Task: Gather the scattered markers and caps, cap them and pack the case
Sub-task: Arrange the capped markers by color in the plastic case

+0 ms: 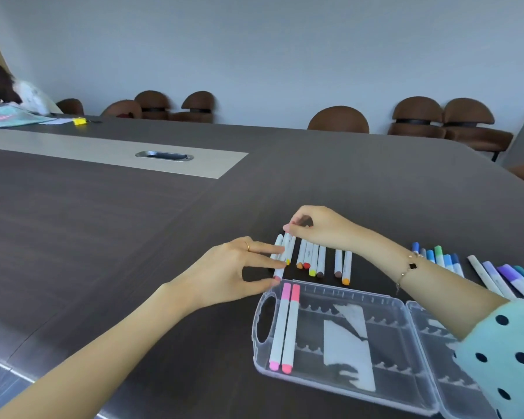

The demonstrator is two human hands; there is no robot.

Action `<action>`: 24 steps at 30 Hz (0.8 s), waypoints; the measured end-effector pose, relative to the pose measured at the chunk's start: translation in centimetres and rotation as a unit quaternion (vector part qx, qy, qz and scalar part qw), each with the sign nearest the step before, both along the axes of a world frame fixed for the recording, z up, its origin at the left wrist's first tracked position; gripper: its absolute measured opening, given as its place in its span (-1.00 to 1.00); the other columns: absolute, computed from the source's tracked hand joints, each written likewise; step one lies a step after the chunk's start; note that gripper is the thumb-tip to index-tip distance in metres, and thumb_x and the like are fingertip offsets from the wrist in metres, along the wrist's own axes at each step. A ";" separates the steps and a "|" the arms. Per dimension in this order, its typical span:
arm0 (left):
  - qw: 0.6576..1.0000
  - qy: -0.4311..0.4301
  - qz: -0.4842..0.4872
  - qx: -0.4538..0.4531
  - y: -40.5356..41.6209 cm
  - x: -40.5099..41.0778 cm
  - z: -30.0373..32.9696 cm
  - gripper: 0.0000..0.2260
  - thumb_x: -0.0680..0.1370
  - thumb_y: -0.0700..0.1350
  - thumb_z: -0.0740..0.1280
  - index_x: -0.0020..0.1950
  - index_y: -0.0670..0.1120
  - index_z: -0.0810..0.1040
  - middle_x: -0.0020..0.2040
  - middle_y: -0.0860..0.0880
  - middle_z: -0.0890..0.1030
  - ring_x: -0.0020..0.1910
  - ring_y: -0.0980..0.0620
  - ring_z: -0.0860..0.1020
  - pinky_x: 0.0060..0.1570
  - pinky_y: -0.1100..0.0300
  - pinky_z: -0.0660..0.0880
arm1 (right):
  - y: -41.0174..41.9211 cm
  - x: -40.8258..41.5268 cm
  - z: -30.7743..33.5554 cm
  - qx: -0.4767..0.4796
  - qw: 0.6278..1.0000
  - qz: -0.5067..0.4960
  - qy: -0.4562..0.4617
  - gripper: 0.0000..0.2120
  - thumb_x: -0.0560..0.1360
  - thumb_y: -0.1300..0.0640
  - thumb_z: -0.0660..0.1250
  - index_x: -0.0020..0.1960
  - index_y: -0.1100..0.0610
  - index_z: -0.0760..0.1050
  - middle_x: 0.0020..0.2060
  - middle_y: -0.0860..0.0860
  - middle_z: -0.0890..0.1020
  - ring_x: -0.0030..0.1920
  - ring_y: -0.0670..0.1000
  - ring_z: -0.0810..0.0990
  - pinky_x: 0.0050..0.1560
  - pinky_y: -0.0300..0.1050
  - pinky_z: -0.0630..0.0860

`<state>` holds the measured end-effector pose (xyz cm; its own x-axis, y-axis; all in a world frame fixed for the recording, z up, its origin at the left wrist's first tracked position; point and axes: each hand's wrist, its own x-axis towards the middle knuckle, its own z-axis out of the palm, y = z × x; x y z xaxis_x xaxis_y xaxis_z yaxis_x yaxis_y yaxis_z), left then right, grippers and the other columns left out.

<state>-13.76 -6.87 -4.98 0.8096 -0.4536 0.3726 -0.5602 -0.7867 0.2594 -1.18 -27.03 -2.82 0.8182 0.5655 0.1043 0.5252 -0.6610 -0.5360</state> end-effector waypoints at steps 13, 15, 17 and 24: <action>0.996 -0.003 -0.089 0.030 -3.1 -5.5 -2.0 -0.73 0.43 0.20 0.38 0.06 0.15 0.67 0.09 0.31 0.60 -0.06 0.59 0.33 -0.05 0.55 0.37 | -2.7 -8.0 -3.8 -0.039 0.999 -0.001 0.020 -0.68 0.52 -0.14 0.28 -0.02 0.12 0.54 -0.14 0.01 0.61 -0.12 -0.01 0.59 0.01 0.03 0.56; 0.995 0.004 -0.094 0.021 -3.2 -5.8 -2.1 -0.72 0.42 0.21 0.39 0.05 0.13 0.67 0.09 0.30 0.61 -0.07 0.57 0.35 -0.05 0.61 0.33 | -2.8 -8.3 -3.8 -0.039 0.999 0.004 0.010 -0.70 0.52 -0.11 0.28 -0.04 0.13 0.55 -0.16 0.02 0.60 -0.13 -0.01 0.58 -0.03 -0.01 0.56; 0.995 0.013 -0.096 0.011 -3.3 -6.0 -2.1 -0.71 0.42 0.21 0.39 0.05 0.12 0.68 0.09 0.29 0.62 -0.07 0.54 0.38 -0.05 0.58 0.34 | -2.9 -8.6 -3.8 -0.040 0.999 0.012 -0.010 -0.70 0.53 -0.11 0.29 -0.03 0.13 0.56 -0.14 -0.01 0.59 -0.10 -0.03 0.56 -0.01 -0.04 0.53; 0.993 0.039 -0.106 -0.040 -3.9 -5.7 -2.3 -0.70 0.40 0.18 0.42 0.02 0.05 0.70 0.07 0.20 0.65 0.04 0.45 0.48 0.10 0.38 0.46 | -3.6 -8.5 -3.9 -0.018 0.999 0.012 -0.027 -0.70 0.50 -0.11 0.31 0.00 0.11 0.60 -0.14 -0.11 0.57 -0.10 -0.16 0.49 -0.03 -0.23 0.42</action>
<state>-19.47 -10.81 -7.29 0.7262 -0.5892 0.3544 -0.6875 -0.6281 0.3645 -9.67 -30.67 -6.72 0.7981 0.5889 0.1275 0.5685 -0.6659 -0.4831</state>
